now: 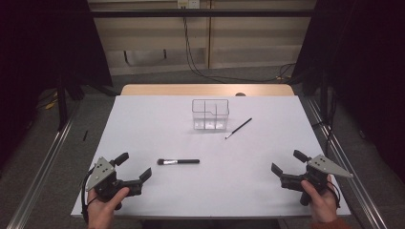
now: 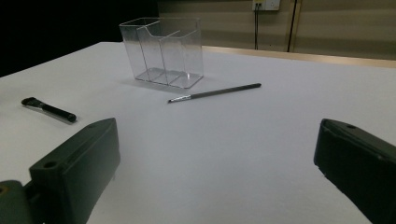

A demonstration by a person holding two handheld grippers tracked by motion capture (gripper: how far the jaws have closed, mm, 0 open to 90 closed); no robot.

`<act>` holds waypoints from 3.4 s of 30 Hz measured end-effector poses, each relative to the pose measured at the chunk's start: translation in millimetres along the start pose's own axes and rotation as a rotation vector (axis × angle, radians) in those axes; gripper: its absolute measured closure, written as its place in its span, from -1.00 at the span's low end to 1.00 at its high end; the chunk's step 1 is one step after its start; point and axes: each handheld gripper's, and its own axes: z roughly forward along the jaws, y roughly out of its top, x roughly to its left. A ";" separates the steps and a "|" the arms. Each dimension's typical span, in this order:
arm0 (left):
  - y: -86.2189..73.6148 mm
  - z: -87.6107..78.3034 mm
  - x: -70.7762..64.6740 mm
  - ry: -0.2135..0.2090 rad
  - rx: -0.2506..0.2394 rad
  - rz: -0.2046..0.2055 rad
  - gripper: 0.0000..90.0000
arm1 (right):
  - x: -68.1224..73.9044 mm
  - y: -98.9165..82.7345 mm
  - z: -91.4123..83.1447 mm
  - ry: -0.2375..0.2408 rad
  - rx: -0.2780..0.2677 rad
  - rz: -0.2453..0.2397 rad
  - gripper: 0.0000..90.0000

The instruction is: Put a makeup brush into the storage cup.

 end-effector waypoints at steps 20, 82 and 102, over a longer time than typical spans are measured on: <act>2.9 2.8 -4.8 -0.039 0.018 -0.002 -0.95 | -1.0 -0.8 0.6 0.015 0.012 0.004 -1.00; 51.9 87.6 -13.8 -0.162 0.032 0.093 -0.93 | 4.3 0.4 6.1 0.055 0.016 -0.005 -1.00; 69.8 118.8 -16.1 -0.198 0.185 0.128 -0.88 | 3.8 0.2 8.4 0.072 0.028 -0.006 -1.00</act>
